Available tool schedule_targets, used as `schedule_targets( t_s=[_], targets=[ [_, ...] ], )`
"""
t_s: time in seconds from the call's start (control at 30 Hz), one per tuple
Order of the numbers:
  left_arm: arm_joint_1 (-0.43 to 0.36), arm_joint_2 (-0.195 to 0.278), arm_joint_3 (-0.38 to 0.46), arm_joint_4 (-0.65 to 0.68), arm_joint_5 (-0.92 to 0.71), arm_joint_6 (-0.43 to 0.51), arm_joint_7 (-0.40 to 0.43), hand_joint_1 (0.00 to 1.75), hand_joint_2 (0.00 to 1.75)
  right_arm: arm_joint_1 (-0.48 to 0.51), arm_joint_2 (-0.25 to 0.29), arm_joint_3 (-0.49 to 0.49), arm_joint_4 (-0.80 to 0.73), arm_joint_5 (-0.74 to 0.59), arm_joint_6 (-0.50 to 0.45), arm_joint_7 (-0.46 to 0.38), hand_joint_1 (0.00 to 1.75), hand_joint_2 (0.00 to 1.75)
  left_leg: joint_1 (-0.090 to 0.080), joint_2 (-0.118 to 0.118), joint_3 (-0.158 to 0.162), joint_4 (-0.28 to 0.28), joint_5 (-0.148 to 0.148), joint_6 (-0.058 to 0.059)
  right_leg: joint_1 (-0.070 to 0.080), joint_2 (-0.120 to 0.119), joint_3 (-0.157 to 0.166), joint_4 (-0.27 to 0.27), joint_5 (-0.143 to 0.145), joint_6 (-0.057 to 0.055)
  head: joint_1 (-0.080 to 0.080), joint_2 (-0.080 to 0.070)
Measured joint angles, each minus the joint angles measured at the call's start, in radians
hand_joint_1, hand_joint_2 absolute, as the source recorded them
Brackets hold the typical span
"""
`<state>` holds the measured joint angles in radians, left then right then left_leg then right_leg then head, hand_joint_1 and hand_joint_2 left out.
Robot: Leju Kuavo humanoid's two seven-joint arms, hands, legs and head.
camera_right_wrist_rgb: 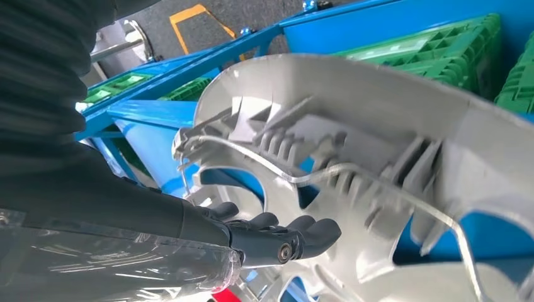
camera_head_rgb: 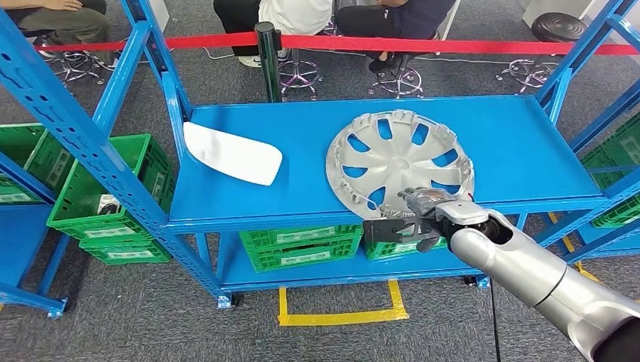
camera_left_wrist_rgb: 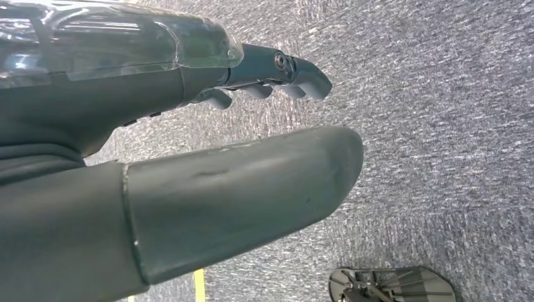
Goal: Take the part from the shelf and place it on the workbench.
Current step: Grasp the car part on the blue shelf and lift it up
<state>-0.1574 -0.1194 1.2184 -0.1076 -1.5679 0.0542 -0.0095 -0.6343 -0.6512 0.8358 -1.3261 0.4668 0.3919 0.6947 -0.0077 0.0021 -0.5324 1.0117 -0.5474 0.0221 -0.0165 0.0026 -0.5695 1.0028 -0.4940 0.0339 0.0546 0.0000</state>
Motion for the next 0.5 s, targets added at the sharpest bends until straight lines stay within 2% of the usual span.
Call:
schedule_targets(
  t_s=[0.2, 0.33, 0.5],
  targets=[
    [0.0, 0.0, 0.0, 0.0, 0.0, 0.0, 0.001, 0.0, 0.0, 0.003, 0.0, 0.021, 0.008, -0.045, -0.015, 0.0, 0.02, 1.75, 0.0, 0.0, 0.0, 0.0, 0.0, 0.0, 0.0, 0.0, 0.0, 0.0, 0.0, 0.0, -0.001, 0.0],
    [0.0, 0.0, 0.0, 0.0, 0.0, 0.0, 0.0, 0.0, 0.0, 0.005, 0.0, 0.033, 0.014, -0.078, -0.028, 0.0, 1.73, 1.75, 0.0, 0.0, 0.0, 0.0, 0.0, 0.0, 0.0, 0.0, 0.0, 0.0, 0.0, 0.0, -0.001, 0.0],
    [0.0, 0.0, 0.001, 0.0, 0.0, 0.0, -0.002, 0.0, 0.0, 0.003, 0.0, 0.041, 0.018, -0.106, -0.048, 0.0, 1.75, 1.75, 0.0, 0.0, 0.001, 0.0, 0.0, 0.0, 0.0, 0.0, 0.0, 0.0, 0.0, 0.0, -0.001, 0.0]
  ],
)
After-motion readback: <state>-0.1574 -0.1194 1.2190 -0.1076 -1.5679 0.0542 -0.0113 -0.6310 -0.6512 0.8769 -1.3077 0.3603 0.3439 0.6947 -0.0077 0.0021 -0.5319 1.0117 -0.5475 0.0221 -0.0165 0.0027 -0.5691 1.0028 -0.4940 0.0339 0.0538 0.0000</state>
